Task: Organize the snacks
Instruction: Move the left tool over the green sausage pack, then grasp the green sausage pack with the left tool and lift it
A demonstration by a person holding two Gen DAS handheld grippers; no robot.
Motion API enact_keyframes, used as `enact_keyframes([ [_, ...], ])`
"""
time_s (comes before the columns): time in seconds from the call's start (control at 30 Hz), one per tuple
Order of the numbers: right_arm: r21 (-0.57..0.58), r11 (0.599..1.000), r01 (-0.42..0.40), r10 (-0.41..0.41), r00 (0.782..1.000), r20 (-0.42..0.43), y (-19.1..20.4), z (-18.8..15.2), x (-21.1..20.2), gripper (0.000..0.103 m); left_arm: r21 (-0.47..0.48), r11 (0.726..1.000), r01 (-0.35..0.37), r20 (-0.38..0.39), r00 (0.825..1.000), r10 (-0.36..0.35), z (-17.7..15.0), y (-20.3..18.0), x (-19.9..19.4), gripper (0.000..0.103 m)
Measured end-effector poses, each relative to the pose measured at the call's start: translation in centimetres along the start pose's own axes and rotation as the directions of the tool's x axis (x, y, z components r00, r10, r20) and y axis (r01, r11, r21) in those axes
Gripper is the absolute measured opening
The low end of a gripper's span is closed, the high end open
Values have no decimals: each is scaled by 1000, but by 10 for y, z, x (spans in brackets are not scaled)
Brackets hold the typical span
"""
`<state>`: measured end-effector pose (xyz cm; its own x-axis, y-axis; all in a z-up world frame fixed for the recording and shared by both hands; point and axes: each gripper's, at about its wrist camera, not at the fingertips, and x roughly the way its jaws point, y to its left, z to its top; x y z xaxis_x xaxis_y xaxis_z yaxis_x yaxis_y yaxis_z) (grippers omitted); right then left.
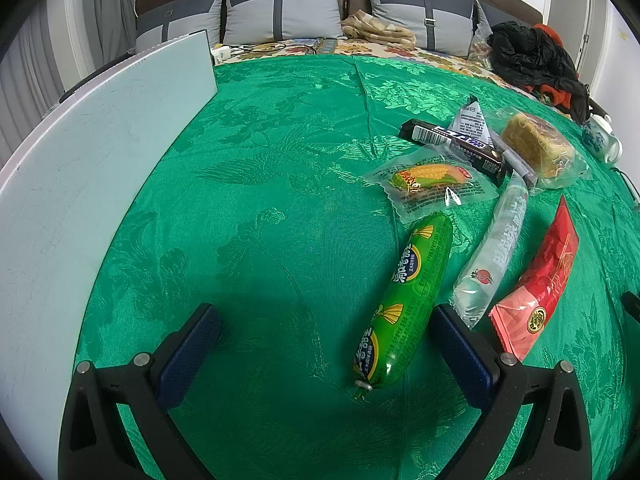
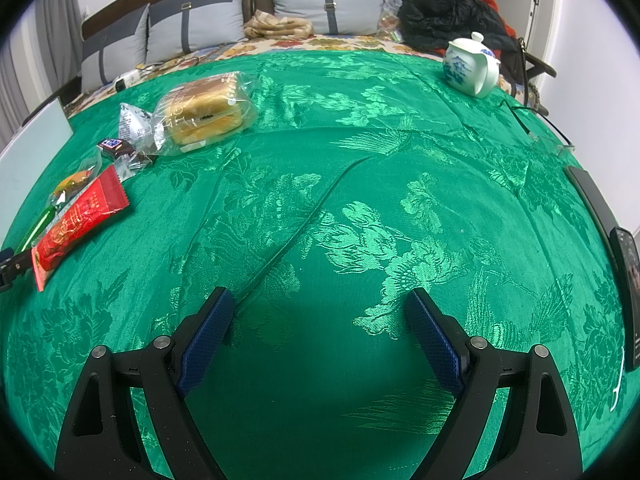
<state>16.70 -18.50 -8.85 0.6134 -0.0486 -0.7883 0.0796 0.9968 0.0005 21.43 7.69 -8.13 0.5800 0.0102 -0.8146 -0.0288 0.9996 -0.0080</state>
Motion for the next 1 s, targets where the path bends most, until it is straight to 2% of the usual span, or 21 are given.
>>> enact_keyframes([
  [0.47, 1, 1000, -1, 1, 1000, 0, 0, 0, 0, 90, 11, 1000, 3, -7, 1000, -3, -4, -2, -4, 103],
  [0.6, 1, 1000, -1, 1, 1000, 0, 0, 0, 0, 91, 75, 996, 48, -41, 998, -45, -23, 0, -18, 103],
  [0.7, 1, 1000, -1, 1, 1000, 0, 0, 0, 0, 91, 106, 991, 78, -117, 991, -65, -27, 5, -25, 102],
  [0.77, 1, 1000, -1, 1, 1000, 0, 0, 0, 0, 91, 76, 989, 125, -145, 983, -113, -21, 8, -28, 97],
  [0.8, 1, 1000, -1, 1, 1000, 0, 0, 0, 0, 91, 62, 987, 149, -137, 981, -139, -18, 10, -31, 89],
  [0.83, 1, 1000, -1, 1, 1000, 0, 0, 0, 0, 91, 47, 984, 171, -122, 979, -164, -11, 12, -33, 87],
  [0.9, 1, 1000, -1, 1, 1000, 0, 0, 0, 0, 91, 33, 982, 185, -101, 978, -181, 6, 11, -34, 83],
  [1.0, 1, 1000, -1, 1, 1000, -1, 0, 0, 0, 91, 53, 978, 203, -106, 975, -197, 29, 0, -24, 67],
])
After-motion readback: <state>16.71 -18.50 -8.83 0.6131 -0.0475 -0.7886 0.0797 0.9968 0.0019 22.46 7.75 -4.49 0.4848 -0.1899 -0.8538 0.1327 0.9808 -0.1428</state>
